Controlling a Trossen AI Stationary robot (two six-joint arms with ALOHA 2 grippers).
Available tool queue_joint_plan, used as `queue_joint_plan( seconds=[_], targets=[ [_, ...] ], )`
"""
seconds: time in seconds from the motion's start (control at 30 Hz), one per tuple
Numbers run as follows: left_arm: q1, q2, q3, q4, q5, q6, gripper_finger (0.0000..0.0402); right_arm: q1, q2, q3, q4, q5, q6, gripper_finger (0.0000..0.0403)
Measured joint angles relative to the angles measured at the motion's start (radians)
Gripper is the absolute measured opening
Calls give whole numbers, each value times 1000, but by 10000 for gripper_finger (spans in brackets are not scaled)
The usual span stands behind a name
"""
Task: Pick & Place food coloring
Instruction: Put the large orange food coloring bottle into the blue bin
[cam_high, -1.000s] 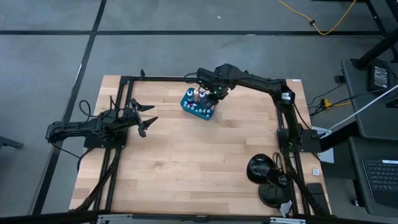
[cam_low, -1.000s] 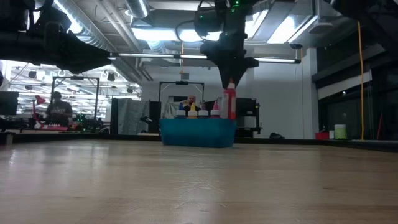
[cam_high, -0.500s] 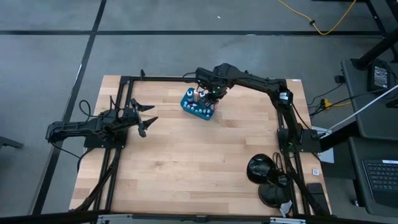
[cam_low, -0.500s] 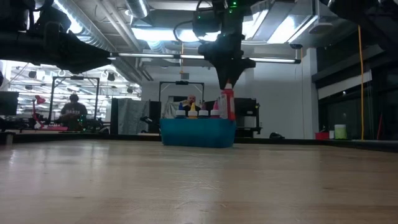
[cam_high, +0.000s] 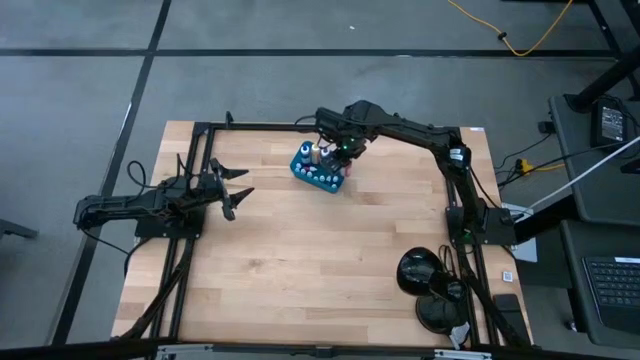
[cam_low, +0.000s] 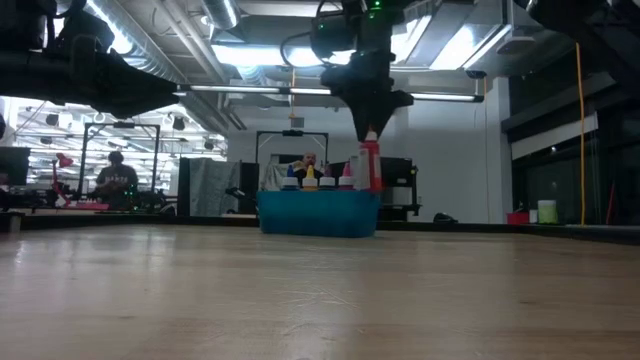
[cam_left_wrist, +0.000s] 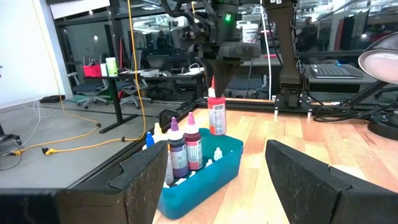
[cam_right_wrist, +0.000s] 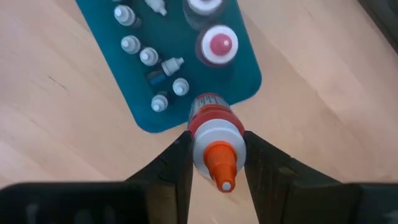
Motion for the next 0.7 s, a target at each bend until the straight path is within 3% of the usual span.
queue_joint_plan(
  seconds=[0.7],
  targets=[
    [0,0,0,0,0,0,267,-22,75,-3,92,11,-69,122]
  ],
)
